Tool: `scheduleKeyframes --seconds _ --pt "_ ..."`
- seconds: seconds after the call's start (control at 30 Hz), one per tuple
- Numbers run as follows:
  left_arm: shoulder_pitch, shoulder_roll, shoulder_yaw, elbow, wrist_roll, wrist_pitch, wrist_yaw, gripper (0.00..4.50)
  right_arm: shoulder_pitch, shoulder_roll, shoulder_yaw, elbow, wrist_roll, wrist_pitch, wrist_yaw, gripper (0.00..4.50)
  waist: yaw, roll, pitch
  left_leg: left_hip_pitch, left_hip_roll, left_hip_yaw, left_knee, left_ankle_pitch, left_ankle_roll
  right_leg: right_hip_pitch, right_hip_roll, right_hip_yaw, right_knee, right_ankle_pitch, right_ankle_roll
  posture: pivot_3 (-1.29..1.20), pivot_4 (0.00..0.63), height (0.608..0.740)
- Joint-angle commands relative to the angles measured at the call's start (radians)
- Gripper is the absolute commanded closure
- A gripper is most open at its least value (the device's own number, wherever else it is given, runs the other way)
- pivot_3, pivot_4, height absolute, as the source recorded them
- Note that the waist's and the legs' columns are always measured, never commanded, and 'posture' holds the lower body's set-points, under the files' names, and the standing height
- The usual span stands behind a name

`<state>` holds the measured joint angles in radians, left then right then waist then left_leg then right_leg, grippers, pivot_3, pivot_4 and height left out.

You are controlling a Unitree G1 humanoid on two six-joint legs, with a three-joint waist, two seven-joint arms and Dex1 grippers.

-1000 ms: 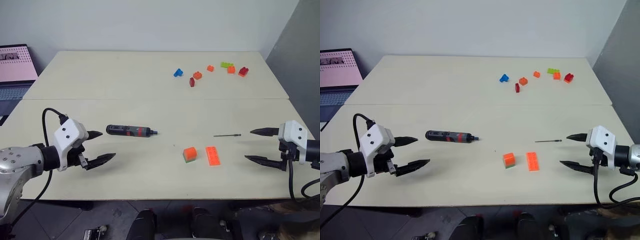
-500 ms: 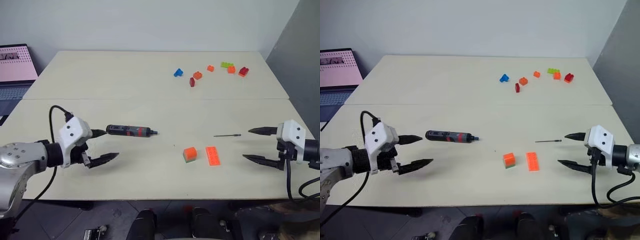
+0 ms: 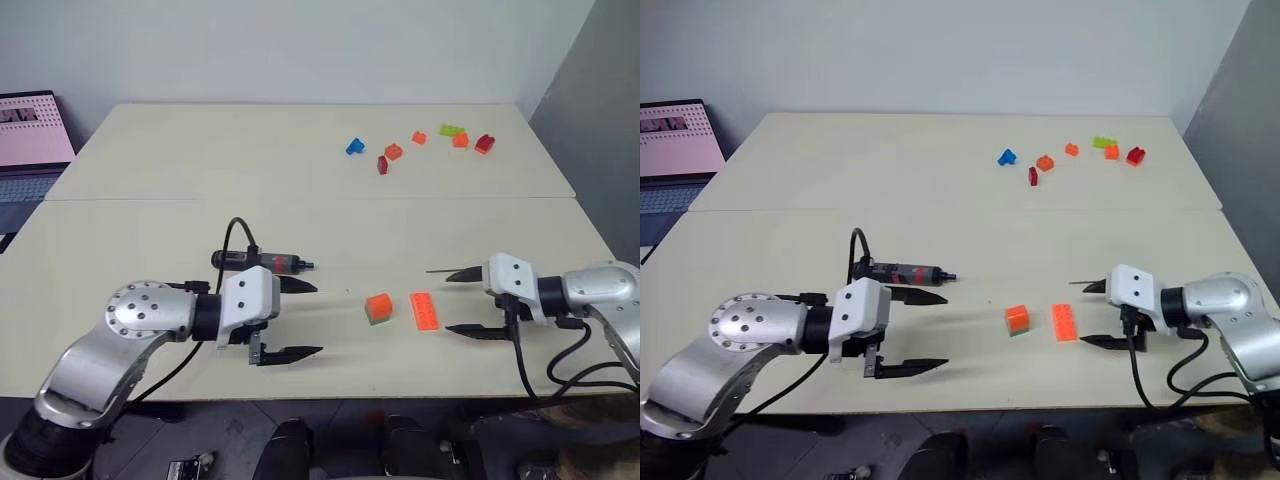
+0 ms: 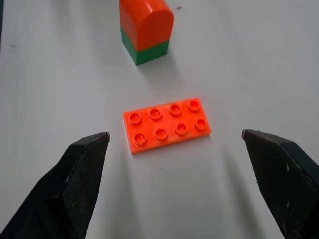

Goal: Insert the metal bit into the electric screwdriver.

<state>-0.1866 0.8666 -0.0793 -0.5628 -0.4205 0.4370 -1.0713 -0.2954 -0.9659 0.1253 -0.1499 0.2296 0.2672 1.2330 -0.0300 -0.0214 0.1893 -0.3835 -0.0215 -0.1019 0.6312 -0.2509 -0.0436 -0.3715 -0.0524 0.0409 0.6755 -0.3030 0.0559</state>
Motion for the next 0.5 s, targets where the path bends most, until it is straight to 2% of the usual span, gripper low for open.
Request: scheduleKeyframes --seconds 0.03,0.5 --pt "-0.016 -0.056 -0.057 -0.029 0.034 -0.038 0.037 0.04 -0.086 0.028 0.085 0.085 -0.059 -0.054 0.070 0.00 0.000 0.000 0.000 0.000 -0.001 0.001 0.000 0.000 0.000 0.000 -0.001 0.000 0.000 0.000 0.000 0.00 0.150 0.740" --pt "0.045 -0.087 -0.114 -0.104 0.073 -0.023 0.089 0.04 -0.224 0.136 0.187 0.285 -0.139 -0.127 0.145 0.00 0.000 0.000 0.000 0.000 -0.001 -0.001 0.001 0.000 0.000 0.000 -0.001 0.000 0.002 0.000 0.000 0.00 0.150 0.740"
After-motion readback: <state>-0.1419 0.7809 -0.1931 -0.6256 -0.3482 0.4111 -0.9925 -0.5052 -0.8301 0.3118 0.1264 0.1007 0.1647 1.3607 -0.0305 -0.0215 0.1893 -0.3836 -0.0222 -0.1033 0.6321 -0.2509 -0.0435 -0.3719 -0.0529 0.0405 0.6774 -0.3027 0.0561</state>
